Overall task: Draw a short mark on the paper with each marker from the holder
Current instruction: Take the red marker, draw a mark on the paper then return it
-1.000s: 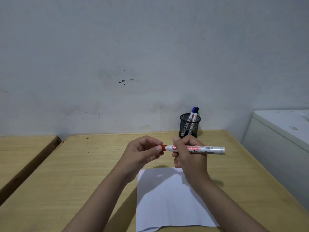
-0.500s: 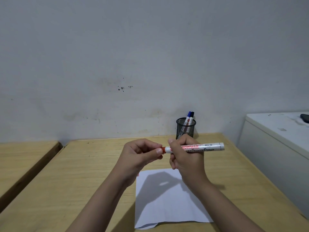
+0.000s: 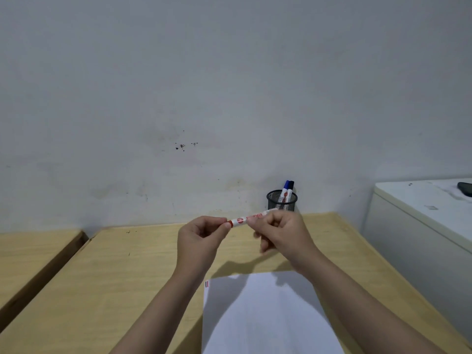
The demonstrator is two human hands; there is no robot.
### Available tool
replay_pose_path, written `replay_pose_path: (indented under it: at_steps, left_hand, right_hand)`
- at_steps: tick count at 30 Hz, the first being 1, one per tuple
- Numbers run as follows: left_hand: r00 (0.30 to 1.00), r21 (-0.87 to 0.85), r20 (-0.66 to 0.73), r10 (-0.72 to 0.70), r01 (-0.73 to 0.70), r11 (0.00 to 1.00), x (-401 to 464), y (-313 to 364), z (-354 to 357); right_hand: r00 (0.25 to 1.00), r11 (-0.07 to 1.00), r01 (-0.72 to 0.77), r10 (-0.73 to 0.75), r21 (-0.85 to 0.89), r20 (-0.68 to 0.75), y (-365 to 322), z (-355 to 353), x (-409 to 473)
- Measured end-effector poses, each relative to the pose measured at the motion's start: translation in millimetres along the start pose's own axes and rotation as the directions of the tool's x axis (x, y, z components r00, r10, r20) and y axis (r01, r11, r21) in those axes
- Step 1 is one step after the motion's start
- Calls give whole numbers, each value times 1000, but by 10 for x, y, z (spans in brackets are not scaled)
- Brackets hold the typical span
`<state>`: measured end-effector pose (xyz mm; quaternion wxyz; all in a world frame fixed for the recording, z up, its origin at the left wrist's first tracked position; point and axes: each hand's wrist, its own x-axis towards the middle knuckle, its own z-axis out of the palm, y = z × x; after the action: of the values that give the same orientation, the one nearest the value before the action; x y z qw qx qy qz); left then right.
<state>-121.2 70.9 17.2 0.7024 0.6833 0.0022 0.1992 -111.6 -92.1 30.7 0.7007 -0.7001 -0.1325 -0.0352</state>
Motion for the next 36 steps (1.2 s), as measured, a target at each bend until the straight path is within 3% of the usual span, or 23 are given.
replay_pose_path:
  at_steps: [3,5,7,10,12,16,20,27,32,34,36]
  left_hand:
    - [997,53,59,39,-42,998,72,-16,180]
    - [994,53,80,69,-73,996,145,5,304]
    - [989,32,97,113,-116,993,229,38,423]
    - [978,14,116,171,-174,985,396,40,628]
    - [975,63,105,196,-203,977,550,-28,770]
    - [977,188,101,186,-202,961,859,-317,1030]
    - [976,320,151,155,-196,927,1043,-599,1219]
    - [944,401,193,267,-324,857,1078,-676,1324]
    - [971,410,169,170,-226,884,1378,-1040,1581]
    - [979,373,138,147,-189,909,1412,-1057,1579]
    - [979,337,134,152,-189,922,1361,-1043,1578]
  right_hand:
    - [964,892,251,-265,-376,16,27,-204,169]
    - [893,687,428,-423,-587,156,93,-339,275]
    - [801,528,545,-557,-651,220,150,-436,348]
    - [730,492,567,-672,-661,127,155,-590,496]
    - [713,555,525,-701,-645,-22,96,-731,628]
    - [679,703,448,-670,-553,-302,-54,-1070,985]
    - [669,786,382,-598,-485,-442,-9,-1183,1300]
    - [836,833,129,-383,-537,-393,267,-1107,1449]
    - [930,790,-108,-134,-603,-343,808,-1262,1815]
    - [937,748,-136,-116,-650,-331,860,-1287,1847]
    - [926,721,-82,-199,-688,-320,840,-1299,1853]
